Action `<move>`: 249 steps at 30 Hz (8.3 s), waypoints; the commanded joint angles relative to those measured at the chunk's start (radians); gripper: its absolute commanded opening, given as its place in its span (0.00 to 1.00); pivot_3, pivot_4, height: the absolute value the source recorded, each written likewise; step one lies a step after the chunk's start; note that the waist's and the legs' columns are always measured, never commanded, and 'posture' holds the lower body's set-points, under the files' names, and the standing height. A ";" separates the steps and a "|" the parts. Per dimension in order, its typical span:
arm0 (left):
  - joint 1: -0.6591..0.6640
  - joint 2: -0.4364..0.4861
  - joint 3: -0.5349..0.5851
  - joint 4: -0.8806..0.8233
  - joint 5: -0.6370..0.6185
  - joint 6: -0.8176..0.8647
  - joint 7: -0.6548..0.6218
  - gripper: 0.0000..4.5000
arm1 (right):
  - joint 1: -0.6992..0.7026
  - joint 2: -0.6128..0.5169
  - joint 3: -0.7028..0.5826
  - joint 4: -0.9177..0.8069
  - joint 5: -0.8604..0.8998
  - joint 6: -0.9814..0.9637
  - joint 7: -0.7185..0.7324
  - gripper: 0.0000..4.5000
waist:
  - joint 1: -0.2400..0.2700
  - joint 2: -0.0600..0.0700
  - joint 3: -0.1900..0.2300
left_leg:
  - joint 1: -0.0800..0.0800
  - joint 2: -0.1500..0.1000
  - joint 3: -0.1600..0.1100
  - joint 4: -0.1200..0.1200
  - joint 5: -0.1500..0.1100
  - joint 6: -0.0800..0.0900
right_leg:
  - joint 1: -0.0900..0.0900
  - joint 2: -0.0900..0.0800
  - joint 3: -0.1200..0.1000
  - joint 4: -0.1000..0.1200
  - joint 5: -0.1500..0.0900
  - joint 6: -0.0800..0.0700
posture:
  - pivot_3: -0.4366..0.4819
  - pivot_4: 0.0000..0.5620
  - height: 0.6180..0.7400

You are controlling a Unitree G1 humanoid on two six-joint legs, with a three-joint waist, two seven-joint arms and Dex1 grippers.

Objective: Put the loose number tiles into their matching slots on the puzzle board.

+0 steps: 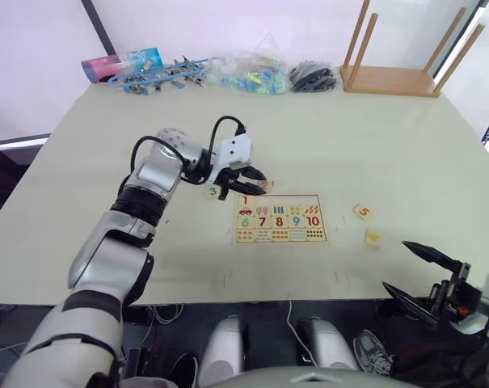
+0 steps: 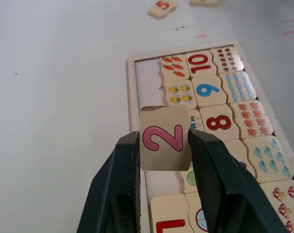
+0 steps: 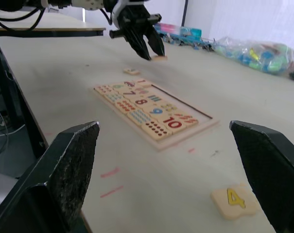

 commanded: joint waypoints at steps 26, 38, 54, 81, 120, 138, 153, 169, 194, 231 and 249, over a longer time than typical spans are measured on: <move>-0.001 -0.080 0.007 0.001 0.199 0.103 0.055 0.22 | 0.038 0.021 0.031 -0.064 -0.005 -0.059 -0.078 1.00 | 0.000 0.000 0.000 | 0.000 0.000 -0.001 0.000 0.000 0.000 | 0.001 0.000 0.000 0.000 0.000 0.000 | 0.48 0.27 1.00; -0.015 -0.095 -0.004 0.020 0.217 0.094 0.049 0.22 | 0.046 0.016 0.031 -0.061 0.001 -0.065 -0.077 1.00 | 0.000 0.000 0.000 | 0.000 0.000 -0.001 0.000 0.000 0.000 | 0.001 0.000 0.000 0.000 0.000 0.000 | 0.48 0.27 1.00; -0.022 -0.098 -0.006 0.034 0.239 0.092 0.037 0.22 | 0.061 0.018 0.026 -0.053 0.007 -0.081 -0.078 1.00 | 0.000 0.000 0.000 | 0.000 0.000 -0.001 0.000 0.000 0.000 | 0.001 0.000 0.000 0.000 0.000 0.000 | 0.48 0.27 1.00; -0.133 -0.164 0.077 0.316 0.218 -0.083 0.108 0.67 | 0.073 0.027 0.034 -0.046 0.002 -0.101 -0.085 1.00 | 0.000 0.000 0.000 | 0.000 0.000 -0.001 0.000 0.000 0.000 | 0.001 0.000 0.000 0.000 0.000 0.000 | 0.48 0.27 1.00; -0.170 -0.218 0.062 0.526 0.304 -0.291 0.139 0.01 | 0.087 0.031 0.035 -0.063 -0.001 -0.108 -0.110 1.00 | 0.000 0.000 0.000 | 0.000 -0.001 -0.001 0.000 0.000 0.000 | 0.001 0.000 0.000 0.000 0.000 0.000 | 0.48 0.27 1.00; -0.154 -0.209 0.060 0.512 0.306 -0.295 0.089 0.01 | 0.091 0.012 0.055 -0.133 -0.011 -0.070 -0.175 1.00 | 0.000 0.000 0.000 | 0.000 -0.001 -0.001 0.000 0.000 0.000 | 0.001 0.000 0.000 0.000 0.000 0.000 | 0.48 0.27 1.00; -0.178 -0.200 0.171 0.488 0.209 -0.230 0.102 0.01 | 0.090 -0.007 0.049 -0.117 -0.004 -0.049 -0.173 1.00 | 0.000 0.000 0.000 | 0.000 -0.001 -0.001 0.000 0.000 0.000 | 0.001 0.000 0.000 0.000 0.000 0.000 | 0.48 0.27 1.00; 0.181 -0.037 0.437 -0.184 -0.149 0.147 0.065 0.01 | 0.031 -0.064 0.003 0.043 -0.041 -0.012 -0.211 1.00 | -0.003 0.000 0.000 | 0.001 0.000 0.000 0.000 0.000 0.000 | 0.001 0.000 0.001 0.001 0.000 0.000 | 0.48 0.27 1.00; 1.080 0.072 0.829 -0.835 -0.360 0.239 0.437 0.64 | 0.006 -0.141 -0.107 0.179 -0.040 0.037 -0.152 1.00 | -0.003 0.002 -0.002 | 0.007 0.001 0.001 -0.001 0.000 0.000 | 0.001 0.000 0.007 0.003 0.000 0.000 | 0.48 0.27 1.00; 1.321 0.069 0.902 -0.849 -0.457 0.164 0.420 0.99 | -0.005 -0.096 -0.115 0.254 -0.025 0.020 -0.090 1.00 | -0.001 0.002 -0.005 | 0.006 0.008 0.002 -0.002 -0.003 -0.005 | -0.002 -0.002 0.006 -0.001 -0.002 0.003 | 0.48 0.27 1.00; 1.307 0.101 0.897 -0.808 -0.463 0.146 0.393 0.99 | -0.028 -0.092 -0.116 0.291 -0.023 0.004 -0.069 1.00 | 0.000 0.002 -0.005 | 0.006 0.008 0.002 -0.003 -0.004 -0.005 | -0.002 -0.002 0.006 -0.001 -0.002 0.003 | 0.48 0.27 1.00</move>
